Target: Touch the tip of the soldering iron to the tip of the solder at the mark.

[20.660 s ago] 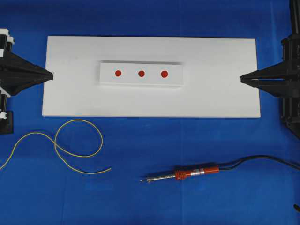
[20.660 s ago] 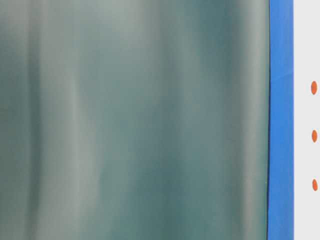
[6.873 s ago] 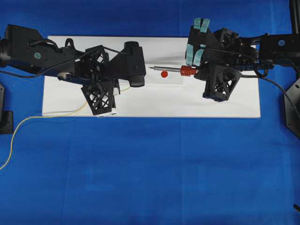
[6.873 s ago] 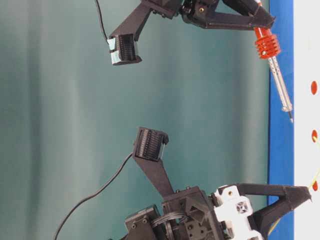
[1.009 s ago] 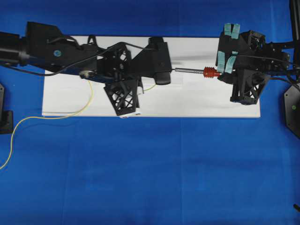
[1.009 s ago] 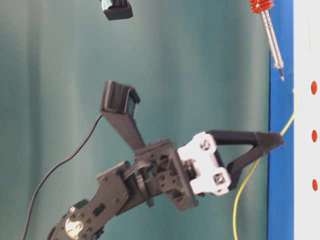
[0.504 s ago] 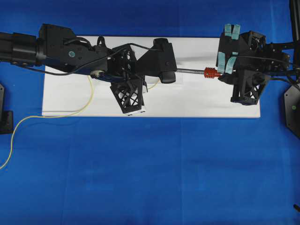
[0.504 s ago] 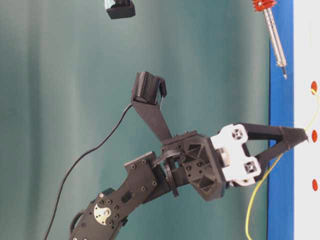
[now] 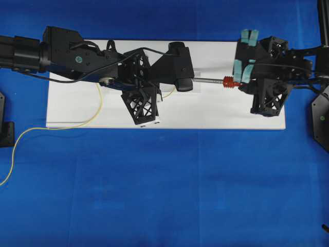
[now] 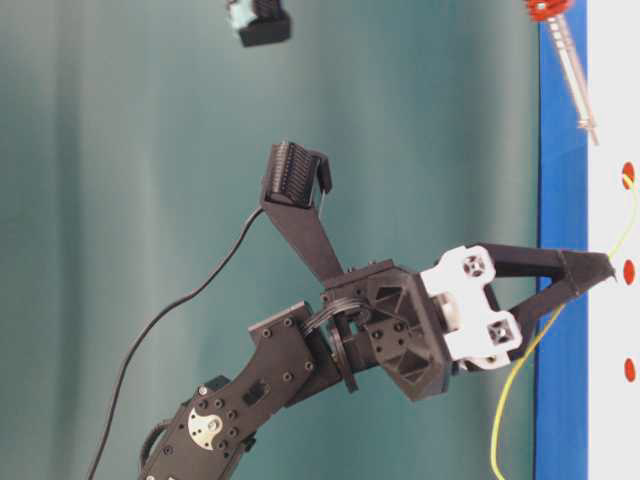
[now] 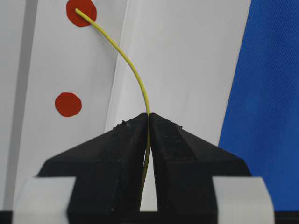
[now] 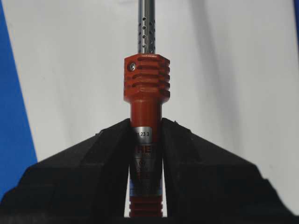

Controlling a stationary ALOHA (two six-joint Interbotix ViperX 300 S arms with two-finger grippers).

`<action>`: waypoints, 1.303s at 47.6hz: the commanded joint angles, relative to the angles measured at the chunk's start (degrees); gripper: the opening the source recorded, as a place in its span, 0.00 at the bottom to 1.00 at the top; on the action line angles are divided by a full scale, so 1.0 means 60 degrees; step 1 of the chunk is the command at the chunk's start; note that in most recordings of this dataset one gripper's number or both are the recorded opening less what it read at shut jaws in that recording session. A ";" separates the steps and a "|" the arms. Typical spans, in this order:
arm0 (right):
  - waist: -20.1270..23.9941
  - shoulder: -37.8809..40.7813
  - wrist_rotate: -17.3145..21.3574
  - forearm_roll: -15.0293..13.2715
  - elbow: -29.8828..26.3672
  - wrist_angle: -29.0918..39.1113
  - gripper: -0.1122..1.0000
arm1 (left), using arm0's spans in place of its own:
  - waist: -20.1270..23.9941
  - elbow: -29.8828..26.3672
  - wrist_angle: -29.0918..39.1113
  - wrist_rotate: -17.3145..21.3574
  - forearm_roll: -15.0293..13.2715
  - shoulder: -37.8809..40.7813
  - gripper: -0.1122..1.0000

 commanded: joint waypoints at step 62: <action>-0.0015 0.0674 0.0000 -0.0029 -0.0469 -0.0352 0.16 | 0.0015 -0.0161 0.0073 0.0029 0.0000 -0.0205 0.12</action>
